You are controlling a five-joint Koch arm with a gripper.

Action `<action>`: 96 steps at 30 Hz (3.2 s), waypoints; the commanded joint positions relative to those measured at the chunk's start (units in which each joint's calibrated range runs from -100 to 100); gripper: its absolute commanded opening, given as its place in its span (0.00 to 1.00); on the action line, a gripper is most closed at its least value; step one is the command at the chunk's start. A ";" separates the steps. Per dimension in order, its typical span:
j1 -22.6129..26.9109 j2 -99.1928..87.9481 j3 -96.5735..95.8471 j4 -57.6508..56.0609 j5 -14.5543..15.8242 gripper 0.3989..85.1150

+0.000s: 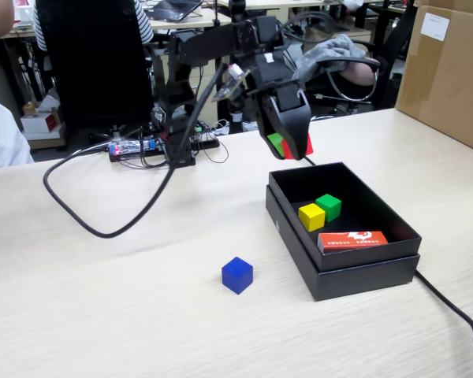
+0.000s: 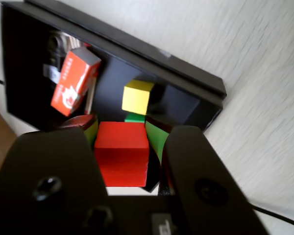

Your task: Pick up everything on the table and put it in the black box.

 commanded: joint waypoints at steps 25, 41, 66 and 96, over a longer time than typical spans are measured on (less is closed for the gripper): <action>2.64 27.64 12.59 -1.16 3.81 0.46; 1.61 15.82 14.49 -1.16 5.23 0.51; -11.33 -32.37 -16.52 -1.07 1.95 0.57; -14.99 2.39 8.42 4.63 -6.64 0.56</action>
